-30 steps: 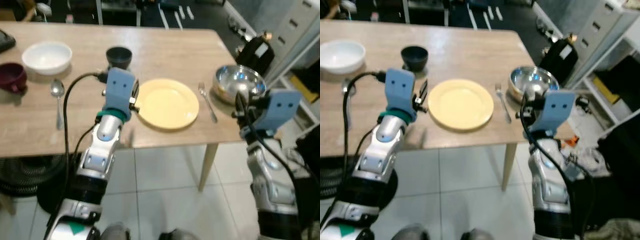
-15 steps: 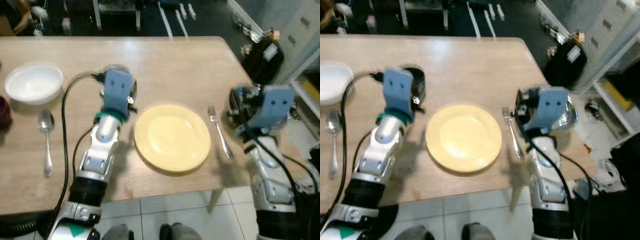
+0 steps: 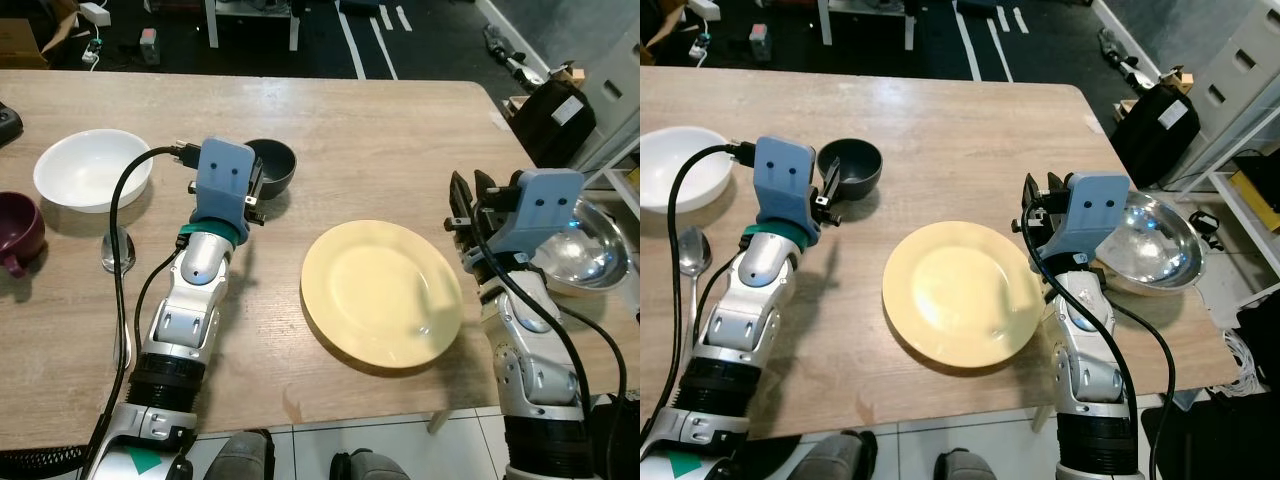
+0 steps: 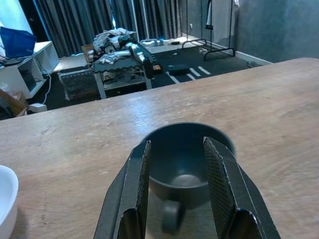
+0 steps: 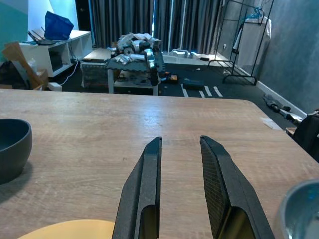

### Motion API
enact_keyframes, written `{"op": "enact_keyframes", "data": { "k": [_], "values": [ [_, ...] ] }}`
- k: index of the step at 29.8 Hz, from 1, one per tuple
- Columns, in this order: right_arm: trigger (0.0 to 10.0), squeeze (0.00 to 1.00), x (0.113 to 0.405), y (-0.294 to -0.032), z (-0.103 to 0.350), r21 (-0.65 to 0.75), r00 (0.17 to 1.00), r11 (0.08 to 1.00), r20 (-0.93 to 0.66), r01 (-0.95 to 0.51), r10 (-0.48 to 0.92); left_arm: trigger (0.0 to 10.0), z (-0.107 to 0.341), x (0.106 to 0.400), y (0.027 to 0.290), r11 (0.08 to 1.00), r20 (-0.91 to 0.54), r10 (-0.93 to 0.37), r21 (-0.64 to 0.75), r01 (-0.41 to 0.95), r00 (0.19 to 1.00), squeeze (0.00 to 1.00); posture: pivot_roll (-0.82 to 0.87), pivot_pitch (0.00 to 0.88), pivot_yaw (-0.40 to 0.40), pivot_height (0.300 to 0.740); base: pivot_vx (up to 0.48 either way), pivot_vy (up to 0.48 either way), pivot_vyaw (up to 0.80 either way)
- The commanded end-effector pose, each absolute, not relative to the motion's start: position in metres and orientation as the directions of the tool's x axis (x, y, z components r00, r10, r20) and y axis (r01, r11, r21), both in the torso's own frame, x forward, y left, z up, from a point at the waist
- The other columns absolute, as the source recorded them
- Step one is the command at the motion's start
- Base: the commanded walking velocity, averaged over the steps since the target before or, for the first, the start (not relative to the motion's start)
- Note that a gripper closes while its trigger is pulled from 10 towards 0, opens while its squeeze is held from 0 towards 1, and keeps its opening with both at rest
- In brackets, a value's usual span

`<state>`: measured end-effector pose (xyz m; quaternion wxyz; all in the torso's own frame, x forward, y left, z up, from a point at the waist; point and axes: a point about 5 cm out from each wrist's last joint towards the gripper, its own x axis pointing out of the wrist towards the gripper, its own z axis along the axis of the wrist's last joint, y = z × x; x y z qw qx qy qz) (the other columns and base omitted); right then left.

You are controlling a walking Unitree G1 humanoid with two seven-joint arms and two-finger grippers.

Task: Setting the table

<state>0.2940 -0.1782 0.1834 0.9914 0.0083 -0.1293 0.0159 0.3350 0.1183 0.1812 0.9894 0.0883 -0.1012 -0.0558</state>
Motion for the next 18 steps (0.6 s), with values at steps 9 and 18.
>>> {"op": "enact_keyframes", "data": {
  "k": [9,18],
  "values": [
    [10.0,0.00,0.293,-0.180,0.178,0.017,0.970,0.999,0.241,-0.031,0.026,10.0,0.173,0.333,0.117,0.982,0.118,-0.136,0.145,0.118,0.984,0.00,0.08,0.000,-0.004,0.740,0.000,0.000,0.00],
    [10.0,0.00,0.293,-0.178,0.178,0.014,0.970,0.999,0.239,-0.038,0.034,10.0,0.165,0.340,0.128,0.990,0.028,-0.091,0.107,0.088,0.995,0.00,0.08,0.000,-0.005,0.740,0.000,0.000,0.00]
  ]
}}
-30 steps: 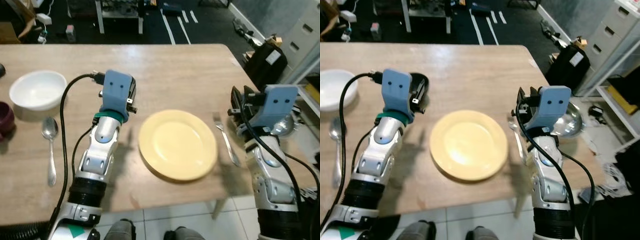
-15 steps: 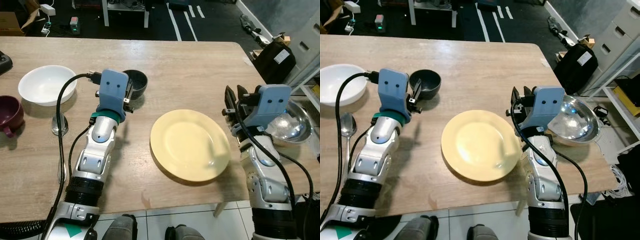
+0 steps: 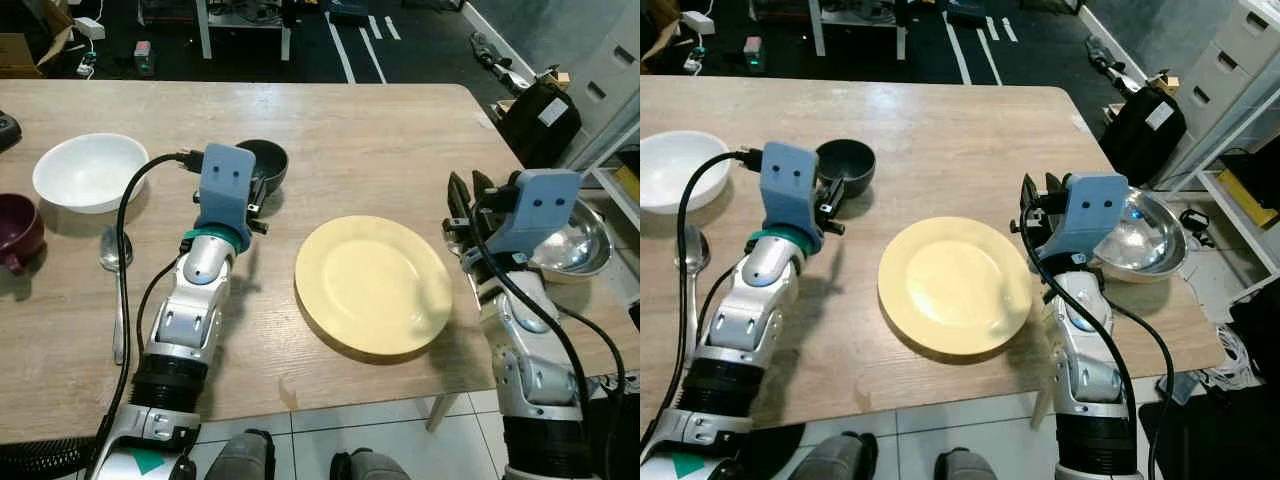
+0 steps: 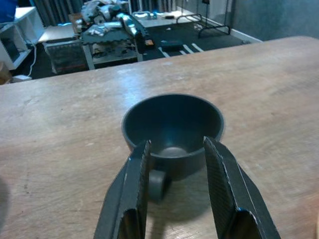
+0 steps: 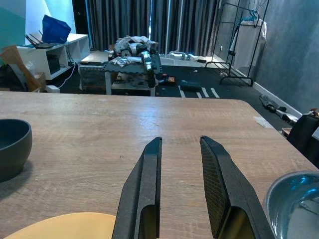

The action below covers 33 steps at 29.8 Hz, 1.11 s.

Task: Setting the table

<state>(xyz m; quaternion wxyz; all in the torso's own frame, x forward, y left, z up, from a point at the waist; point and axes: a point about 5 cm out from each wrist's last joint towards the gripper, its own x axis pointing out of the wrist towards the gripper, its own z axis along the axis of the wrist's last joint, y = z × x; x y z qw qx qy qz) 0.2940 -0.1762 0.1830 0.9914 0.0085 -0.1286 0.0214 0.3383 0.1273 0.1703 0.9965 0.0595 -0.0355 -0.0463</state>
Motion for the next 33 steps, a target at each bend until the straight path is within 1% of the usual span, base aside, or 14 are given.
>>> {"op": "enact_keyframes", "data": {
  "k": [1,3,4,7,8,11,12,13,14,16,19,23,24,33],
  "values": [
    [10.0,0.00,0.293,-0.178,0.178,0.014,0.970,0.999,0.239,-0.038,0.034,10.0,0.165,0.340,0.128,0.990,0.028,-0.091,0.107,0.088,0.995,0.00,0.08,0.000,-0.005,0.740,0.000,0.000,0.00],
    [10.0,0.00,0.292,-0.177,0.178,0.014,0.971,0.999,0.238,-0.039,0.035,10.0,0.165,0.341,0.129,0.990,0.019,-0.094,0.111,0.092,0.995,0.00,0.08,0.001,-0.004,0.740,0.000,0.000,0.00],
    [10.0,0.00,0.291,-0.177,0.177,0.015,0.971,0.999,0.235,-0.040,0.036,10.0,0.166,0.341,0.131,0.989,0.017,-0.095,0.117,0.093,0.995,1.00,0.08,0.012,-0.004,0.740,0.000,0.000,0.00],
    [10.0,0.00,0.291,-0.177,0.177,0.015,0.972,0.999,0.233,-0.041,0.036,10.0,0.166,0.341,0.132,0.988,0.016,-0.096,0.122,0.094,0.995,1.00,0.08,0.012,-0.004,0.740,0.000,0.000,0.00],
    [10.0,0.00,0.290,-0.177,0.176,0.016,0.972,0.999,0.230,-0.041,0.036,10.0,0.168,0.338,0.133,0.982,0.040,-0.092,0.166,0.084,0.995,1.00,0.08,0.021,-0.001,0.740,0.000,0.000,0.00],
    [10.0,0.00,0.289,-0.176,0.175,0.017,0.973,0.999,0.227,-0.042,0.037,10.0,0.169,0.334,0.134,0.977,0.059,-0.092,0.198,0.079,0.994,1.00,0.08,0.025,0.000,0.740,0.000,0.000,0.00],
    [10.0,0.00,0.288,-0.176,0.173,0.018,0.974,0.999,0.222,-0.042,0.036,10.0,0.167,0.329,0.133,0.976,0.051,-0.100,0.201,0.088,0.994,0.95,0.08,0.030,0.000,0.740,0.000,0.000,0.00],
    [10.0,0.00,0.287,-0.176,0.172,0.019,0.975,0.999,0.218,-0.042,0.037,10.0,0.160,0.325,0.135,0.979,0.019,-0.096,0.183,0.091,0.995,0.00,0.08,0.035,-0.003,0.740,0.000,0.000,0.00],
    [10.0,0.00,0.287,-0.176,0.172,0.019,0.975,0.999,0.218,-0.042,0.037,10.0,0.160,0.325,0.135,0.979,0.019,-0.096,0.183,0.091,0.995,0.00,0.08,0.035,-0.003,0.740,0.000,0.000,0.00],
    [10.0,0.00,0.287,-0.175,0.172,0.022,0.976,0.999,0.214,-0.045,0.039,10.0,0.150,0.325,0.139,0.986,-0.054,-0.097,0.130,0.104,0.994,0.00,0.09,0.043,-0.007,0.740,0.000,0.000,0.00],
    [10.0,0.00,0.287,-0.175,0.172,0.020,0.977,0.999,0.210,-0.051,0.046,10.0,0.148,0.328,0.146,0.985,-0.076,-0.099,0.136,0.108,0.992,0.00,0.09,0.057,-0.012,0.740,0.000,0.000,0.00],
    [10.0,0.00,0.287,-0.174,0.172,0.018,0.977,0.998,0.207,-0.056,0.051,10.0,0.147,0.331,0.151,0.982,-0.093,-0.099,0.153,0.112,0.991,0.00,0.09,0.066,-0.015,0.740,0.000,0.000,0.00],
    [10.0,0.00,0.287,-0.174,0.172,0.018,0.977,0.998,0.205,-0.058,0.053,10.0,0.146,0.335,0.156,0.977,-0.096,-0.103,0.177,0.119,0.990,0.00,0.09,0.073,-0.019,0.740,0.000,0.000,0.00],
    [10.0,0.00,0.287,-0.174,0.172,0.018,0.978,0.998,0.202,-0.061,0.056,10.0,0.149,0.340,0.154,0.959,-0.095,-0.177,0.206,0.193,0.980,0.00,0.08,0.075,-0.020,0.740,0.000,0.000,0.00]
  ]
}}
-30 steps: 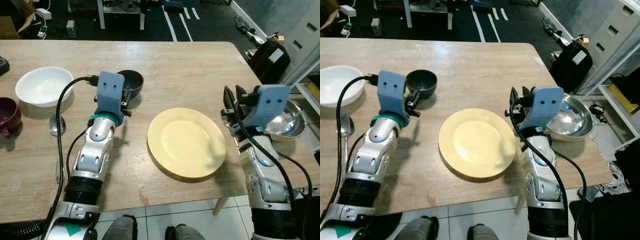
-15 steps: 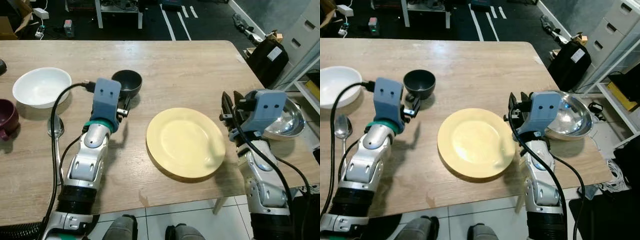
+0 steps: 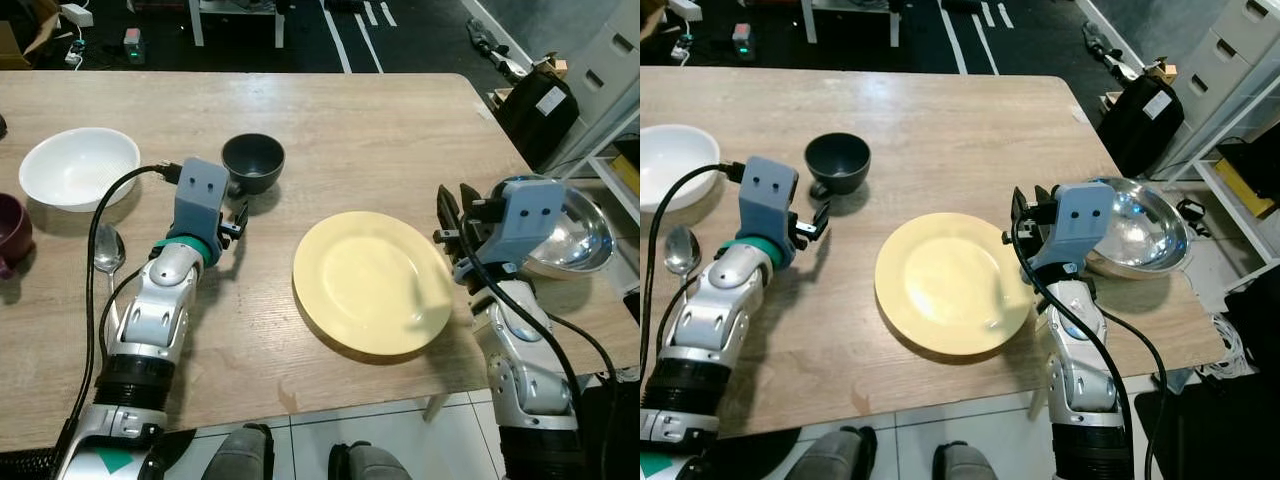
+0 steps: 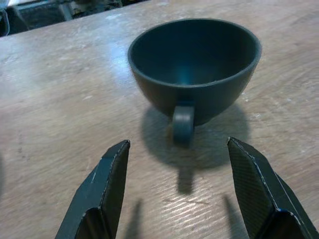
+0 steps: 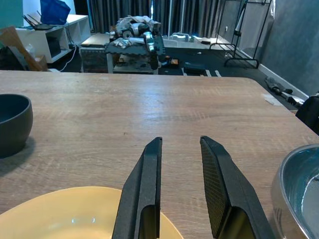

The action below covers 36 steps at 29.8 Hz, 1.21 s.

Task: Setting the table

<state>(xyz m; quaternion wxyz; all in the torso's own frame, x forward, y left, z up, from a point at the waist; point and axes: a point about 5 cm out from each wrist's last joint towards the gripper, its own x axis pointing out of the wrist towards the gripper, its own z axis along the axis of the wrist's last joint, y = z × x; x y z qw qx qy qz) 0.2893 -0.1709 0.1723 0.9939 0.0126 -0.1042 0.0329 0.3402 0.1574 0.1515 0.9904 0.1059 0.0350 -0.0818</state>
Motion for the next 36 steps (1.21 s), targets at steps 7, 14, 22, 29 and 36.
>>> {"op": "enact_keyframes", "data": {
  "k": [7,14,22,29,36],
  "values": [
    [10.0,0.00,0.286,-0.174,0.173,0.016,0.978,0.998,0.203,-0.057,0.052,10.0,0.152,0.353,0.148,0.943,-0.085,-0.226,0.230,0.240,0.970,0.00,0.06,0.070,-0.020,0.740,0.000,0.000,0.00],
    [10.0,0.00,0.286,-0.174,0.173,0.016,0.978,0.998,0.203,-0.057,0.052,10.0,0.152,0.353,0.148,0.943,-0.085,-0.226,0.230,0.240,0.970,0.00,0.06,0.070,-0.020,0.740,0.000,0.000,0.00],
    [10.0,0.00,0.286,-0.178,0.175,0.012,0.977,0.999,0.208,-0.040,0.037,3.8,0.146,0.359,0.148,0.947,-0.090,-0.197,0.240,0.214,0.976,0.00,0.05,0.054,-0.018,0.740,0.000,0.000,0.00],
    [10.0,0.00,0.288,-0.178,0.176,0.010,0.976,0.999,0.213,-0.042,0.039,0.9,0.144,0.362,0.151,0.948,-0.092,-0.190,0.242,0.207,0.978,0.00,0.05,0.052,-0.020,0.740,0.000,0.000,0.00],
    [10.0,0.00,0.288,-0.179,0.177,0.009,0.976,0.999,0.214,-0.037,0.035,0.0,0.142,0.365,0.152,0.947,-0.087,-0.188,0.248,0.204,0.978,0.00,0.05,0.048,-0.018,0.740,0.000,0.000,0.00]
  ]
}}
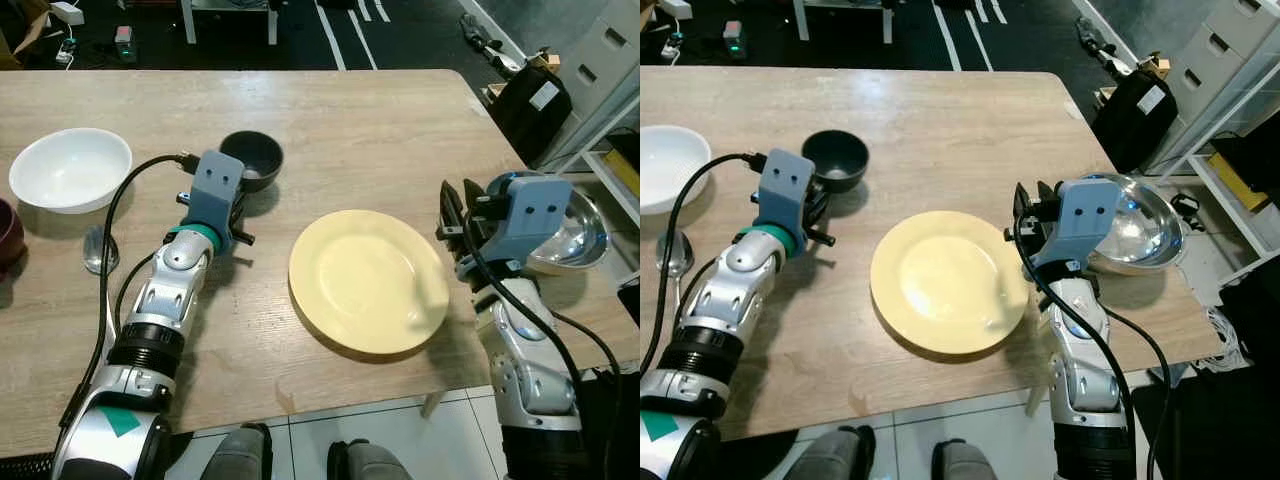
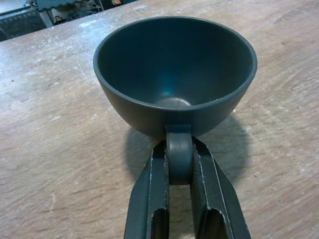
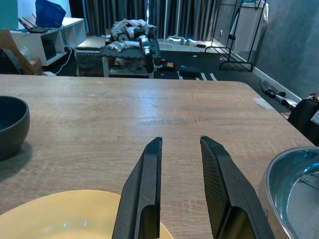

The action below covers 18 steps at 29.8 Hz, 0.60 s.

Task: Setting the table

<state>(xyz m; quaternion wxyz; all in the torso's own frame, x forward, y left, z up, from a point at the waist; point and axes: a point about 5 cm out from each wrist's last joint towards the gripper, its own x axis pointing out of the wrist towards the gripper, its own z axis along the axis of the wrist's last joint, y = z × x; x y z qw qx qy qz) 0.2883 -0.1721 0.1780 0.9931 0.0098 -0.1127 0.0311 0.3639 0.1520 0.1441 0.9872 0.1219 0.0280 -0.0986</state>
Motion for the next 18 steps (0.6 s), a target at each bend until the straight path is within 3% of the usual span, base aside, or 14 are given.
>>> {"op": "enact_keyframes", "data": {
  "k": [1,7,8,11,12,14,16,18],
  "values": [
    [10.0,0.00,0.288,-0.179,0.177,0.009,0.976,0.999,0.214,-0.037,0.035,0.0,0.142,0.365,0.152,0.947,-0.087,-0.188,0.248,0.204,0.978,0.00,0.05,0.048,-0.018,0.740,0.000,0.000,0.00],
    [10.0,0.00,0.288,-0.180,0.177,0.011,0.976,0.999,0.213,-0.035,0.032,0.0,0.150,0.366,0.150,0.940,-0.029,-0.187,0.284,0.187,0.982,0.00,0.05,0.044,-0.018,0.740,0.000,0.000,0.00],
    [10.0,0.00,0.287,-0.180,0.177,0.012,0.976,0.999,0.214,-0.035,0.031,4.7,0.159,0.364,0.145,0.932,0.023,-0.207,0.308,0.190,0.978,0.00,0.06,0.041,-0.014,0.740,0.000,0.000,0.00],
    [10.0,0.00,0.287,-0.179,0.177,0.012,0.976,0.999,0.214,-0.034,0.031,4.7,0.162,0.364,0.144,0.930,0.037,-0.215,0.312,0.193,0.976,0.00,0.06,0.041,-0.014,0.740,0.000,0.000,0.00],
    [10.0,0.00,0.287,-0.180,0.177,0.012,0.976,0.999,0.215,-0.033,0.030,10.0,0.168,0.362,0.141,0.928,0.057,-0.236,0.308,0.208,0.970,0.00,0.06,0.037,-0.010,0.740,0.000,0.000,0.00],
    [10.0,0.00,0.287,-0.180,0.177,0.014,0.975,0.999,0.218,-0.030,0.027,10.0,0.186,0.353,0.129,0.912,0.098,-0.345,0.270,0.308,0.934,0.00,0.06,0.033,-0.006,0.740,0.000,0.000,0.00],
    [10.0,0.00,0.287,-0.180,0.177,0.014,0.975,0.999,0.218,-0.030,0.027,10.0,0.186,0.353,0.129,0.912,0.098,-0.345,0.270,0.308,0.934,0.00,0.06,0.033,-0.006,0.740,0.000,0.000,0.00],
    [10.0,0.00,0.285,-0.180,0.175,0.020,0.976,0.999,0.216,-0.026,0.021,10.0,0.198,0.339,0.121,0.880,0.106,-0.451,0.221,0.421,0.886,0.00,0.07,0.031,-0.001,0.740,0.000,0.000,0.00]
  ]
}}
